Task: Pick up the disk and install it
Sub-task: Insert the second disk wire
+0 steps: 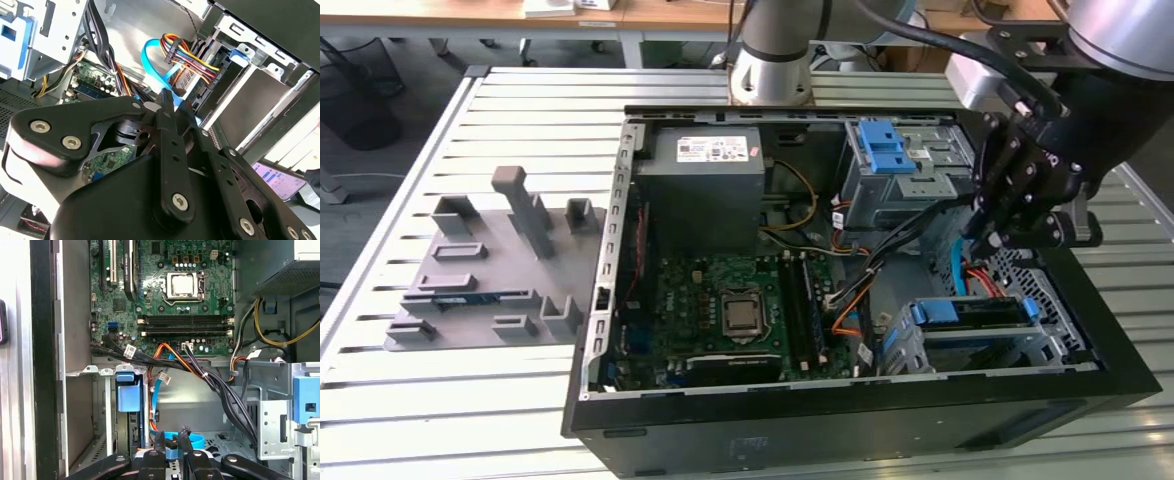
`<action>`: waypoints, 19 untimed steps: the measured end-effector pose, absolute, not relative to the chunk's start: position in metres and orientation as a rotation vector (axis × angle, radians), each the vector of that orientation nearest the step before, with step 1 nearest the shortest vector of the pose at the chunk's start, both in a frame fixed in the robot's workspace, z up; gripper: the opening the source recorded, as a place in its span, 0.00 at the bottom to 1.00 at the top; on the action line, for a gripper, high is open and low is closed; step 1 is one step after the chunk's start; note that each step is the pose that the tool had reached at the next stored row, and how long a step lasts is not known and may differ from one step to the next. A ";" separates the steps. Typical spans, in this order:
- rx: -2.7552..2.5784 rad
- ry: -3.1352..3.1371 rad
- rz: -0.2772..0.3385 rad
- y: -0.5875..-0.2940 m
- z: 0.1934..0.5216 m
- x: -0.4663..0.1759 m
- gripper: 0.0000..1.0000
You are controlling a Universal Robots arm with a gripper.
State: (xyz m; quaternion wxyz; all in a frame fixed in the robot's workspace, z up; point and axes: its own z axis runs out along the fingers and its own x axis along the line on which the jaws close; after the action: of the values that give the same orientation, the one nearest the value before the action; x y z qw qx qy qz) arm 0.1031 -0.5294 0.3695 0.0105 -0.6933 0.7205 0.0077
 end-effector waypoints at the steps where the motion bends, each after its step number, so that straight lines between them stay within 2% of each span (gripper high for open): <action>1: -2.164 2.249 0.022 -0.529 0.369 0.103 0.25; 9: -2.166 2.251 0.012 -0.529 0.364 0.103 0.25; 11: -2.166 2.250 0.012 -0.529 0.362 0.103 0.23; 12: -2.165 2.250 0.012 -0.529 0.361 0.103 0.17; 13: -2.164 2.249 0.015 -0.530 0.361 0.103 0.17; 14: -2.161 2.245 0.023 -0.530 0.360 0.103 0.12; 19: -2.157 2.241 0.029 -0.530 0.360 0.103 0.12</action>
State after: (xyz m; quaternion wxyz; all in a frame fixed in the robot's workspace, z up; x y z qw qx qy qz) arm 0.1031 -0.5297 0.3596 0.0155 -0.6934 0.7203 0.0094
